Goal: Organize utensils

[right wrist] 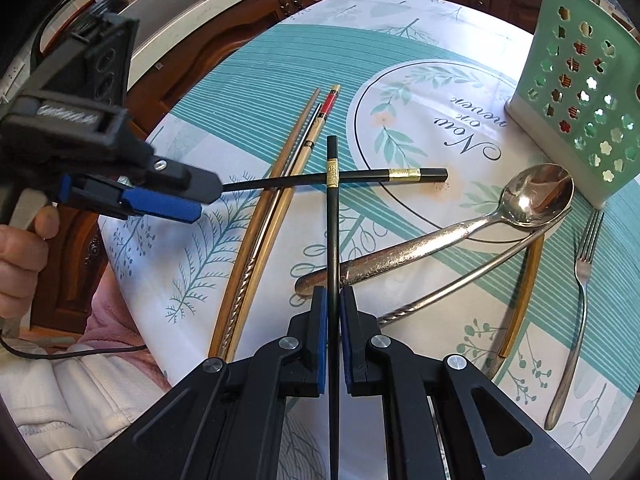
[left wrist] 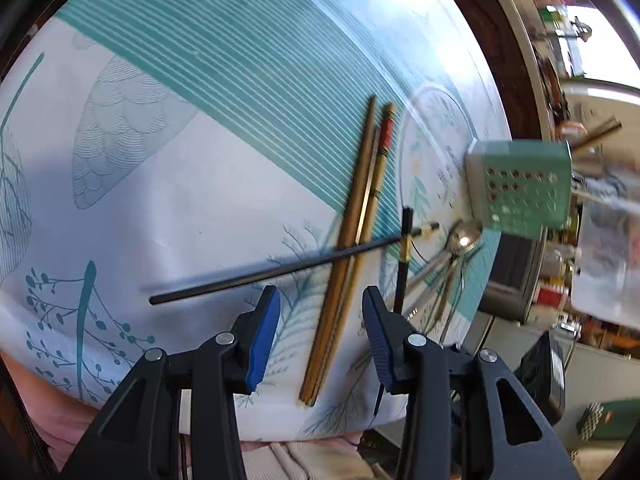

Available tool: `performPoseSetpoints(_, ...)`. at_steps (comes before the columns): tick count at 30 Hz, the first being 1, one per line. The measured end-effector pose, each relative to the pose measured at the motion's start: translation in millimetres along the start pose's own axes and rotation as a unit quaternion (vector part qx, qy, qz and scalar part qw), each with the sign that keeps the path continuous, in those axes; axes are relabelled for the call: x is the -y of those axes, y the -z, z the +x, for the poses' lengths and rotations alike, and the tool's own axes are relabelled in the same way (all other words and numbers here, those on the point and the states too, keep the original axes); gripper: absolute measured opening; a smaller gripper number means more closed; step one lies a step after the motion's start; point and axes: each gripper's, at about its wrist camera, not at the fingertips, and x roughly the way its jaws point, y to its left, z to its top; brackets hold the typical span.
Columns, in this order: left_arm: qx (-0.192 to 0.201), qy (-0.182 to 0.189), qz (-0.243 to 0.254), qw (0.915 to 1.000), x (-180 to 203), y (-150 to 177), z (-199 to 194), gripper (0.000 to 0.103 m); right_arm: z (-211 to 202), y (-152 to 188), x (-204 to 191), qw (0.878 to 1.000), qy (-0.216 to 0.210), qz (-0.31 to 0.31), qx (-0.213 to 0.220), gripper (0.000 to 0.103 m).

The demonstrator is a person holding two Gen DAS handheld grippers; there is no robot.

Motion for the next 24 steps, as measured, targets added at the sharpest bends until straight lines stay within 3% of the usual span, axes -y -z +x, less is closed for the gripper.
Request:
performPoseSetpoints(5, 0.031, -0.007, -0.035, 0.9989, -7, -8, -1, 0.04, 1, 2, -3, 1.0, -0.003, -0.002, -0.006, 0.006)
performPoseSetpoints(16, 0.082, -0.033, -0.054, 0.9946, 2, -41, -7, 0.04, 7, 5, -8, 1.0, -0.017, 0.002, -0.022, 0.006)
performPoseSetpoints(21, 0.091, -0.074, -0.066, 0.9909, 14, -54, -4, 0.04, 7, 8, -8, 1.0, -0.021, 0.007, -0.022, 0.006)
performPoseSetpoints(24, 0.091, -0.117, -0.081, 0.9857, 22, -59, -1, 0.036, 8, 8, -6, 0.999, -0.025, 0.011, -0.021, 0.006)
